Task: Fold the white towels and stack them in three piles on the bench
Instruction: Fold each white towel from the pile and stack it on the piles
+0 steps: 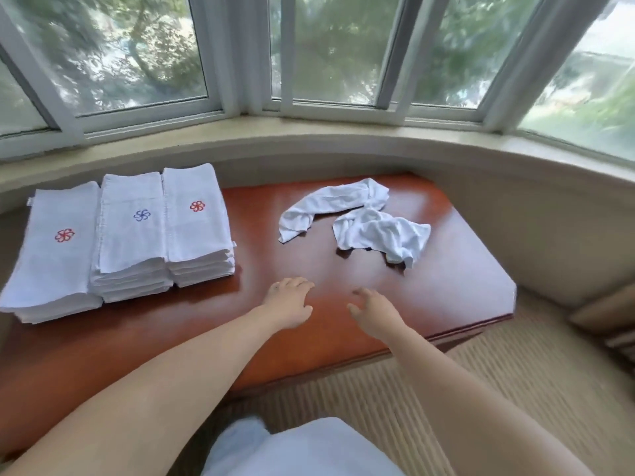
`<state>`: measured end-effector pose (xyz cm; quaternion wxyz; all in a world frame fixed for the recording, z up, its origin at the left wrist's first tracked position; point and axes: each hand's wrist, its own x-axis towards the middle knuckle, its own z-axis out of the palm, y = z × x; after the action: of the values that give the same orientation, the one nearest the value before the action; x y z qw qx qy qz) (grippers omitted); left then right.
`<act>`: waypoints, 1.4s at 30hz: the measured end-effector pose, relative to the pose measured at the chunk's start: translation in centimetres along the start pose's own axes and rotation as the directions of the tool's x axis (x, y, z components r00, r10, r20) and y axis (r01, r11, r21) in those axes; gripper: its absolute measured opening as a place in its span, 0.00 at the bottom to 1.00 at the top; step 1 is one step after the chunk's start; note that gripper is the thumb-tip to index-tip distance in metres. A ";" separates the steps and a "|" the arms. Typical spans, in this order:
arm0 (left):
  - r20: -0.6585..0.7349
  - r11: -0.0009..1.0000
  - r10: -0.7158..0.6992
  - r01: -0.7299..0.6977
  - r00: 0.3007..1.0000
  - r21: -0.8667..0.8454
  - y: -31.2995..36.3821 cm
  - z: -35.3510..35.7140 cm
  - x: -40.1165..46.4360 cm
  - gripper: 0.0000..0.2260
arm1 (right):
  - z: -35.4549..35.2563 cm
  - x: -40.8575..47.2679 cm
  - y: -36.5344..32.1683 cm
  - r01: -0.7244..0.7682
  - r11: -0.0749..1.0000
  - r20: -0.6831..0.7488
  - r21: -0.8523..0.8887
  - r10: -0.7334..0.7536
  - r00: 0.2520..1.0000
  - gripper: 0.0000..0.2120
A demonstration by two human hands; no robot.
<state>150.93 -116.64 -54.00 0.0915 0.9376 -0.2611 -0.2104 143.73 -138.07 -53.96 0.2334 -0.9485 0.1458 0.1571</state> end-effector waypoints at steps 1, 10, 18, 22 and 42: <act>0.003 1.000 0.019 -0.019 1.000 0.005 1.6 0.0 0.7 0.28 | -0.7 -0.4 1.5 -0.025 0.999 -0.008 0.024 0.025 1.000 0.24; 0.042 0.993 0.114 -0.112 0.993 -0.046 11.3 0.7 8.6 0.27 | -5.6 -0.2 11.2 -0.145 0.980 -0.066 0.136 0.155 0.986 0.25; 0.133 0.969 0.100 -0.066 0.986 -0.238 16.2 2.3 19.9 0.27 | -9.7 6.6 17.7 -0.224 0.973 -0.002 0.058 0.225 0.974 0.26; 0.190 0.927 0.029 0.045 0.981 -0.373 17.1 2.7 24.5 0.28 | -10.8 11.4 19.1 -0.232 0.973 0.129 -0.020 0.232 0.964 0.27; 0.317 0.715 -0.354 0.473 0.880 -0.515 19.5 5.0 39.2 0.26 | -14.0 34.7 26.5 0.107 0.989 0.459 -0.099 -0.050 0.887 0.27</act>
<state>170.25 -154.14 -66.61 0.2960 0.8736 0.0247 -0.3854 169.20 -174.50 -65.38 0.2089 -0.9028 0.0387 0.3739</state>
